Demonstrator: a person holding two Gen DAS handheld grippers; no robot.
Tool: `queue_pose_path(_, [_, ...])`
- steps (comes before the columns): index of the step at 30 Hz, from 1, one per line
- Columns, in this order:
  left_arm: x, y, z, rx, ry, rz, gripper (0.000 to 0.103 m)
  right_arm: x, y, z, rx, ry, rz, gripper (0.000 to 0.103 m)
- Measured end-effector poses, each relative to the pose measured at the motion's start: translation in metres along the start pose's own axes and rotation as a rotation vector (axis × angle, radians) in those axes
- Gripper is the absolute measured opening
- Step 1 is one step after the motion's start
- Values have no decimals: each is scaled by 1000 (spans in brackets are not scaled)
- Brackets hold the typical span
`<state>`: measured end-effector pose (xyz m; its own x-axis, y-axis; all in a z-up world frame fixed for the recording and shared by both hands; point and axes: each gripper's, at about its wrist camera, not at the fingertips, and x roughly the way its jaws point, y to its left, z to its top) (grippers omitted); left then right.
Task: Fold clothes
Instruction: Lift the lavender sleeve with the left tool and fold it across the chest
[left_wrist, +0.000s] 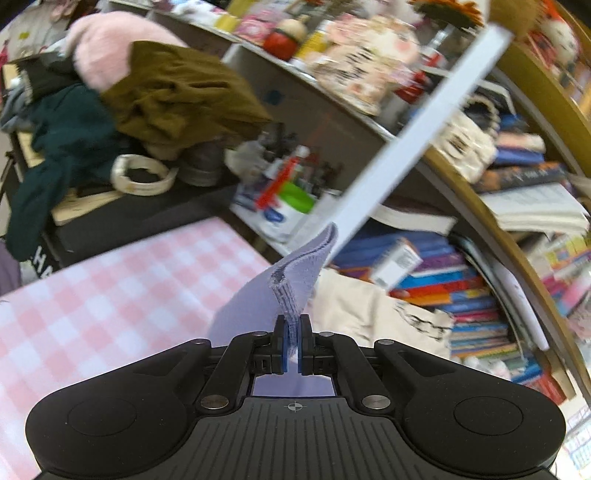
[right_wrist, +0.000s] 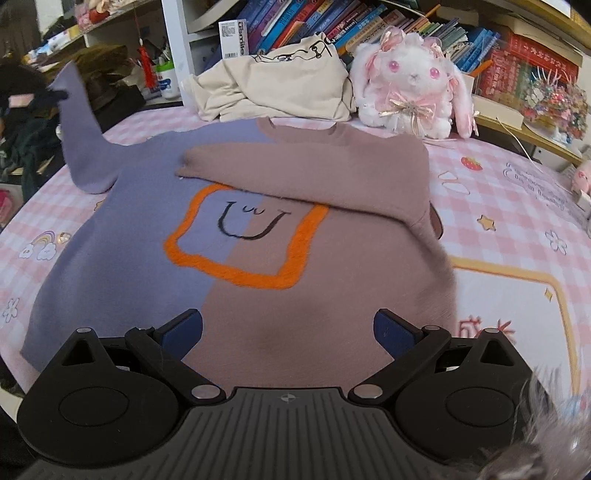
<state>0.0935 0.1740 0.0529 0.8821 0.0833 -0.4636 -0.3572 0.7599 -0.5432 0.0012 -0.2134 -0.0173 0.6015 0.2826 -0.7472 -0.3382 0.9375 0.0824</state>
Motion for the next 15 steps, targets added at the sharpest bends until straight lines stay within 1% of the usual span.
queue_pose_path(7, [-1, -72, -21, 87, -10, -41, 3, -5, -39, -2, 5, -9, 69, 100])
queue_pose_path(15, [1, -133, -51, 174, 0, -58, 3, -11, -70, -10, -2, -18, 122, 100])
